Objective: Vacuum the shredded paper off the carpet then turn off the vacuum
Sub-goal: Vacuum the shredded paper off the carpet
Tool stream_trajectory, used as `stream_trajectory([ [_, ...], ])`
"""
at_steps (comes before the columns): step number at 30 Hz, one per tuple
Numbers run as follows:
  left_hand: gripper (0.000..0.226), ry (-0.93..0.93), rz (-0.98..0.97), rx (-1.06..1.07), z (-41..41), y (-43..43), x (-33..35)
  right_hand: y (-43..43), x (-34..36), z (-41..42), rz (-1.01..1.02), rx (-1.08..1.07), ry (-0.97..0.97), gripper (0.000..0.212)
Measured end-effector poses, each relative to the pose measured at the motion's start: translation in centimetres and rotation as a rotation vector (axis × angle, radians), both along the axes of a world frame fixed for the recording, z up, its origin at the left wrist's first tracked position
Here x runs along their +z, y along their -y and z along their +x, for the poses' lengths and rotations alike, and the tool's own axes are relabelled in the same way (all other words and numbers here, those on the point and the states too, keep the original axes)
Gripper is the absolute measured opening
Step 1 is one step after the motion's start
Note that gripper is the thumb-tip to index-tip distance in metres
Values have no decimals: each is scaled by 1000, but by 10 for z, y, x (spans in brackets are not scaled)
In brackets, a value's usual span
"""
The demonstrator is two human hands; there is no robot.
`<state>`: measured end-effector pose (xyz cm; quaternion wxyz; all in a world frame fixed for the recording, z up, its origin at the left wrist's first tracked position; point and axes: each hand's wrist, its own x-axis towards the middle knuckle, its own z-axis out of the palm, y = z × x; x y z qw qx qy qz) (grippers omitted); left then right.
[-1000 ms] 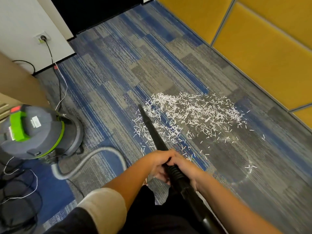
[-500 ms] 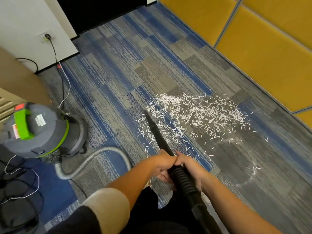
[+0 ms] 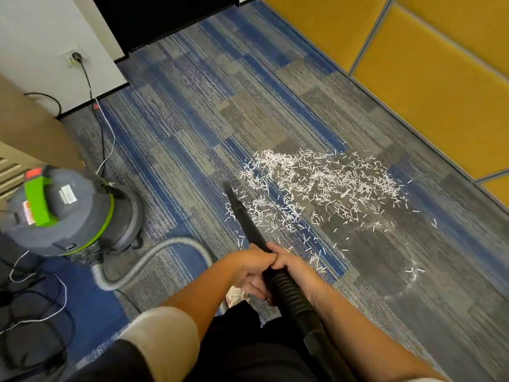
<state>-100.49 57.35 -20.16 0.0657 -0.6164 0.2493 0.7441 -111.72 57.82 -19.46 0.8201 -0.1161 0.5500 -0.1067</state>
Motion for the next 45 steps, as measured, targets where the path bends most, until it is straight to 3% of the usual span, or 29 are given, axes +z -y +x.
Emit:
stream_trajectory([
  [2, 39, 1, 2, -9, 2, -1, 1, -1, 1, 2, 7, -6, 0, 60],
  [5, 70, 3, -16, 12, 0, -2, -1, -2, -2, 1, 9, -15, -16, 59],
  [10, 77, -42, -44, -1, -4, -3, 0, -7, -7, -7, 11, -39, -22, 56],
  [20, 74, -49, -72, -26, -8, -12, 15, -14, 0, -12, -39, -28, 23, 47],
  [31, 72, -86, -56, -78, -36, -18, 14, -23, -5, -43, -1, -23, -51, 59],
  [45, 69, -67, -66, -26, -42, -19, 21, -21, 2, -49, -16, -10, -17, 52],
])
